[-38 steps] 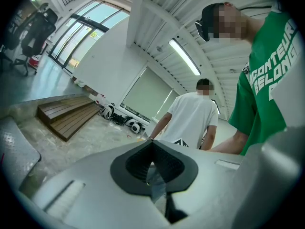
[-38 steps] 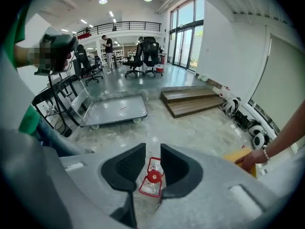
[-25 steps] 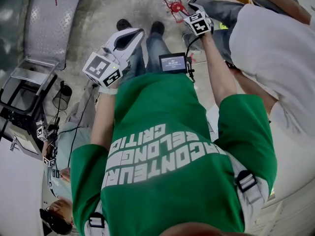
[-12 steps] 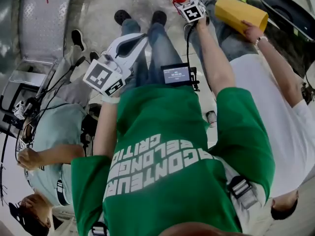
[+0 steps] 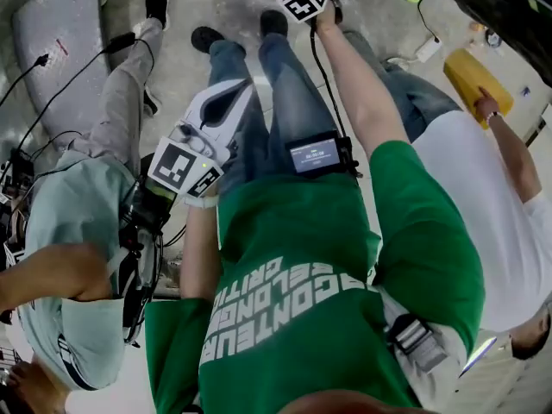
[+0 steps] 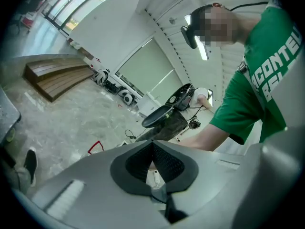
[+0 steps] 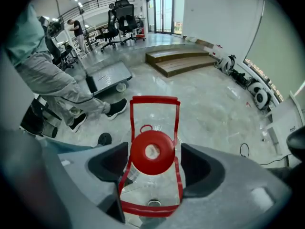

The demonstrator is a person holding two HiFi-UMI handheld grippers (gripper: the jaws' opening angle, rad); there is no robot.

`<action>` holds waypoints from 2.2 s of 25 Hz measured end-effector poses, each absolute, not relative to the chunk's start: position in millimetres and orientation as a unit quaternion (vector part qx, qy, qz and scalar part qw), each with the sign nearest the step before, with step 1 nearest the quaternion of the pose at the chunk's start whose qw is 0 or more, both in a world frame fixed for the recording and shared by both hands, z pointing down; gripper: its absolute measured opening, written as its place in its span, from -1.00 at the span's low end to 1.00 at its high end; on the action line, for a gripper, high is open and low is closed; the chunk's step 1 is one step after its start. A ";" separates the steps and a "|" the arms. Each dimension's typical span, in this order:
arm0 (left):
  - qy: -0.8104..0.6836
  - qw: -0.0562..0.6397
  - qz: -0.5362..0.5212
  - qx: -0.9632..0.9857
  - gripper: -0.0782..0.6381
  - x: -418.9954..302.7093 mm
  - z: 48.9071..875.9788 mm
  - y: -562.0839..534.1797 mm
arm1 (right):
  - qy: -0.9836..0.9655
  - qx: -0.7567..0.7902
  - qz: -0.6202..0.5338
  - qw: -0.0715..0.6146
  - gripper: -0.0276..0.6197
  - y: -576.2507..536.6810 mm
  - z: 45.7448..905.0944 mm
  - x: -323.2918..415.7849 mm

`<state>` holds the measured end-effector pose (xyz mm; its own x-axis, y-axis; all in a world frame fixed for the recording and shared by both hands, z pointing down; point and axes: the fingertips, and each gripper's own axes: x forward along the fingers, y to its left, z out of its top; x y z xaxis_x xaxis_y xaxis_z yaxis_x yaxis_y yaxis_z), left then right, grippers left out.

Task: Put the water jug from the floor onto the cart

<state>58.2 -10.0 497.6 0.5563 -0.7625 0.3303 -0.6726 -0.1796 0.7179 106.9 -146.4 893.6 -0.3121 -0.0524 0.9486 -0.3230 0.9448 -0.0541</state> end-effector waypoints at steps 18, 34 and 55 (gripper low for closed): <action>-0.384 0.470 -0.010 0.795 -0.74 108.4 531.3 -18.4 | -0.808 0.179 0.139 0.544 0.02 -142.9 928.8 92.8; -0.410 0.441 -0.025 0.798 -0.74 109.8 514.2 -23.0 | -0.808 0.162 0.146 0.547 0.02 -130.0 882.9 121.0; -0.534 0.308 -0.080 0.783 -0.74 56.0 404.2 -27.0 | -0.860 0.141 0.092 0.482 0.02 -173.2 620.8 148.6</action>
<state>56.0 -27.0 404.2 0.4162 -0.8862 0.2038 -0.7871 -0.2389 0.5688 148.6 -173.2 620.8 -0.4950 -0.1537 0.8552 -0.3320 0.9430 -0.0227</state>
